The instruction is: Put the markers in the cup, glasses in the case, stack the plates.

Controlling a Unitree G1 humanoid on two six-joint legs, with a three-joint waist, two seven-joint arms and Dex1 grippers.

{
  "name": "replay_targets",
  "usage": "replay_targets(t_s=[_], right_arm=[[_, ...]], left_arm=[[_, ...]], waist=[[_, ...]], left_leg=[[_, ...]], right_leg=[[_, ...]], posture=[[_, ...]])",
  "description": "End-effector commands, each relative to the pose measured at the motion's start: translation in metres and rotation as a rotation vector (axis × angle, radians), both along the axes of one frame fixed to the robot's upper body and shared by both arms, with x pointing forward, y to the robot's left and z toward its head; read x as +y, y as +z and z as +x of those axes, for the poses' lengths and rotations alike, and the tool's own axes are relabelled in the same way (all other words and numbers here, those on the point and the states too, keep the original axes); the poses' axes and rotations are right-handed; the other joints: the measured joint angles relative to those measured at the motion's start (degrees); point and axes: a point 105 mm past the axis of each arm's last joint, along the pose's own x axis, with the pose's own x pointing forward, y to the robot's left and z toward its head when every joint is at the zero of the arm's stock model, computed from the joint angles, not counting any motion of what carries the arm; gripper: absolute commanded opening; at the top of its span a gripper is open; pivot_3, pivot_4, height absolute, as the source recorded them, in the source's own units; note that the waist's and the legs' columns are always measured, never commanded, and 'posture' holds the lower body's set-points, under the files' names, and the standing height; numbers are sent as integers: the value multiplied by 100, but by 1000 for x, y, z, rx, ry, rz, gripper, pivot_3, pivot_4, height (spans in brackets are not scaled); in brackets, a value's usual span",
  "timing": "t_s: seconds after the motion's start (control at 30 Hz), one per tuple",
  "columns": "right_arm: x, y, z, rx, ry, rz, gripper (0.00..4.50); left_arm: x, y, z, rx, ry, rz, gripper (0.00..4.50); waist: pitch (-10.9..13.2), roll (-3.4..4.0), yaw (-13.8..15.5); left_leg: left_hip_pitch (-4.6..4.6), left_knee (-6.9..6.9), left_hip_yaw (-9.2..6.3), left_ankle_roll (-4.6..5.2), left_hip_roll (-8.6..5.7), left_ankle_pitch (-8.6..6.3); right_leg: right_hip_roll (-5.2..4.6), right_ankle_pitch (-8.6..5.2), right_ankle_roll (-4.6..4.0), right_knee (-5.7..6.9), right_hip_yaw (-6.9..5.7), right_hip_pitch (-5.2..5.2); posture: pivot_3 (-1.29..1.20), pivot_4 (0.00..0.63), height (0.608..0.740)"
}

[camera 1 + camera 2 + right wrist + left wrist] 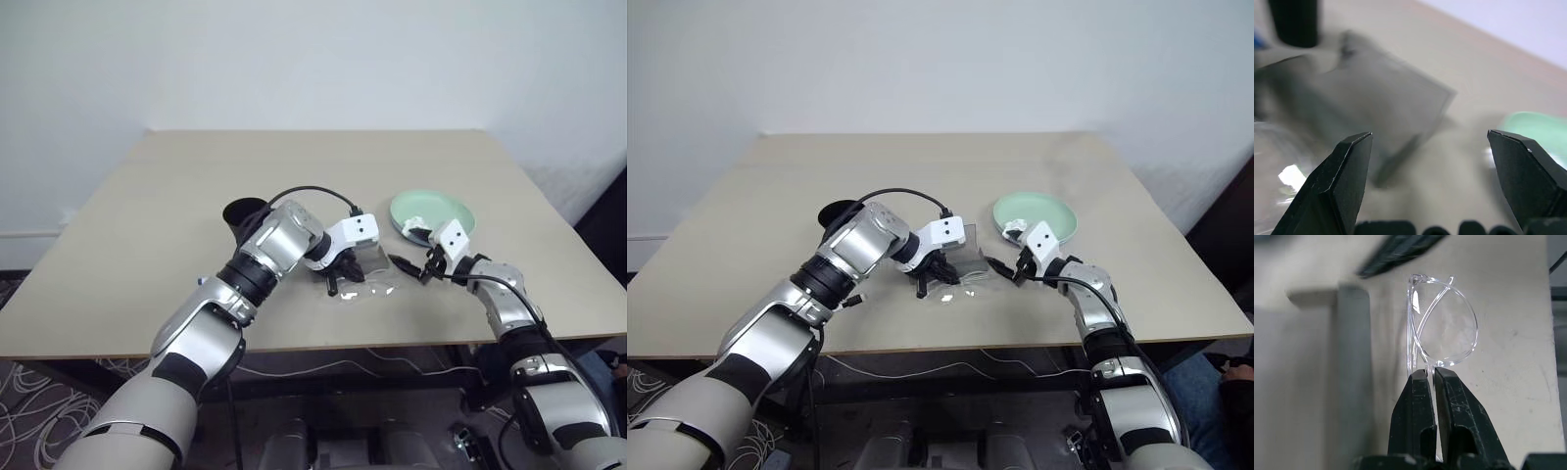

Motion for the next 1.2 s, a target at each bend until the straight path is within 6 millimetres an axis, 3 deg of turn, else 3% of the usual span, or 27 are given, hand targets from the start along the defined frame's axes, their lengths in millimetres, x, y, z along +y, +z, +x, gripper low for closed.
replay_targets(t_s=[0.03,0.17,0.27,0.33,0.47,0.77,1.0,1.2], right_arm=[[-10,36,15,-130,-81,44,4083],[-27,45,28,-172,-206,46,4083],[-33,46,32,-179,-245,37,4083],[-31,45,32,-180,-238,35,4083],[-10,33,19,-117,-77,32,4083],[14,19,-25,39,222,95,4083],[14,17,-29,47,199,92,4083],[14,15,-31,47,192,87,4083]], left_arm=[[-2,29,4,-97,-43,-44,119],[6,38,14,-202,-39,-25,119],[18,45,41,-341,58,26,119],[24,48,56,-420,107,58,119],[28,52,81,-556,162,102,119],[19,31,80,-506,106,107,119],[8,21,77,-483,83,105,119],[-7,25,70,-444,51,50,119]], waist=[[0,0,0],[0,1,1],[0,0,11],[0,0,11],[0,0,14],[0,0,36],[0,0,44],[0,0,39]], left_leg=[[0,0,-2,0,0,0],[0,-1,0,2,0,1],[0,0,2,5,-1,3],[0,1,2,9,-3,5],[0,2,2,20,-4,12],[-28,9,-1,18,-7,11],[-62,42,-14,10,-5,5],[-69,44,-19,10,-7,4]], right_leg=[[1,0,0,0,-1,1],[3,0,0,-1,-1,1],[2,0,0,-1,0,3],[1,0,1,0,0,4],[4,1,3,-1,0,7],[7,3,20,-2,-4,-14],[2,8,17,-1,-24,-26],[-2,9,17,-1,-31,-27]], posture=[[0,0,738],[0,0,738],[0,0,738],[0,0,738],[0,0,738],[0,0,738],[0,0,738],[0,0,738]])
